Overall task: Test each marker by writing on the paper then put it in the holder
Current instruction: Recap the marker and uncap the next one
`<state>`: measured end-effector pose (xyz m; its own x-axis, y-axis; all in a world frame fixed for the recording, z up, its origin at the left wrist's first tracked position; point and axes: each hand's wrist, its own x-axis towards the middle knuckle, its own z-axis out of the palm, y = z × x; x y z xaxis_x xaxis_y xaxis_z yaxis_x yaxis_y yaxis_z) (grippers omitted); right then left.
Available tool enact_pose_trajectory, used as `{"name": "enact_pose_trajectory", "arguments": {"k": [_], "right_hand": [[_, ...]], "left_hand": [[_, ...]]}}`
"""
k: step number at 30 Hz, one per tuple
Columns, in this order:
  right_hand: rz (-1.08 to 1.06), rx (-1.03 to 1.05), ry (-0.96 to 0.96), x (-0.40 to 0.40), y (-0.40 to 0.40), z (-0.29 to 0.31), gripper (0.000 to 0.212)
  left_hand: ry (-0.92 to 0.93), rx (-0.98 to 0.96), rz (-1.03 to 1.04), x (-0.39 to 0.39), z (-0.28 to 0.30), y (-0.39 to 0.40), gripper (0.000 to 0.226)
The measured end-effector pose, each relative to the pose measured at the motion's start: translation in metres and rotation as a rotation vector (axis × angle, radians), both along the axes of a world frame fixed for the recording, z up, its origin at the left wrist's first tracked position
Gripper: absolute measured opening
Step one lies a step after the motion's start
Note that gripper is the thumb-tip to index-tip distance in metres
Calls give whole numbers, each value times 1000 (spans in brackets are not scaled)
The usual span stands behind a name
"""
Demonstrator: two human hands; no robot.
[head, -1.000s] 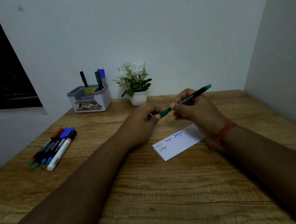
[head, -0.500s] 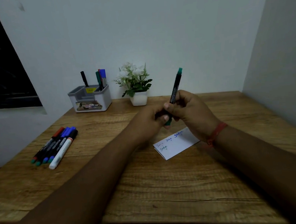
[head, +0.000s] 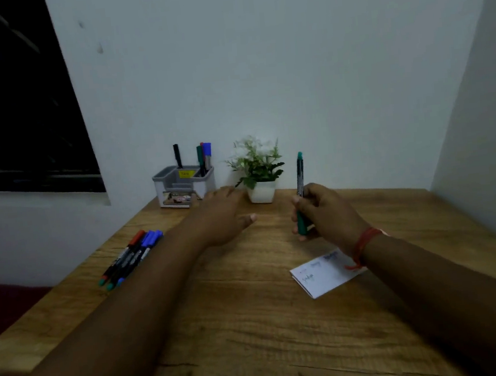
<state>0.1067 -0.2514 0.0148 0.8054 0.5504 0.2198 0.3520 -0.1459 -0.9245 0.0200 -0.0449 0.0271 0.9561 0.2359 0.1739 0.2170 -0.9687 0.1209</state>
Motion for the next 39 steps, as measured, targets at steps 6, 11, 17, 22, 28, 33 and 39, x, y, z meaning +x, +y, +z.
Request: {"name": "enact_pose_trajectory", "arguments": {"k": [6,11,17,22,28,33,39], "right_hand": [[19,-155,-204,8,63,3,14],[-91,-167,-350,15,133,28,22],[-222,-165,-613,40,216,84,13],[-208,-386,-836,56,269,112,18],[-148,-687,-975,71,311,112,16],[-121,-845,-1006,71,324,113,33],[-164,-829,-1076,73,335,108,47]], "left_hand": [[-12,109,262,-39,-3,106,80],[-38,42,381,-75,-32,157,81],[-10,-59,343,-75,-36,170,79],[30,-111,327,-74,-38,175,77],[20,-146,297,-71,-37,176,74],[16,-145,274,-68,-36,176,74],[37,-132,272,-68,-36,178,75]]}}
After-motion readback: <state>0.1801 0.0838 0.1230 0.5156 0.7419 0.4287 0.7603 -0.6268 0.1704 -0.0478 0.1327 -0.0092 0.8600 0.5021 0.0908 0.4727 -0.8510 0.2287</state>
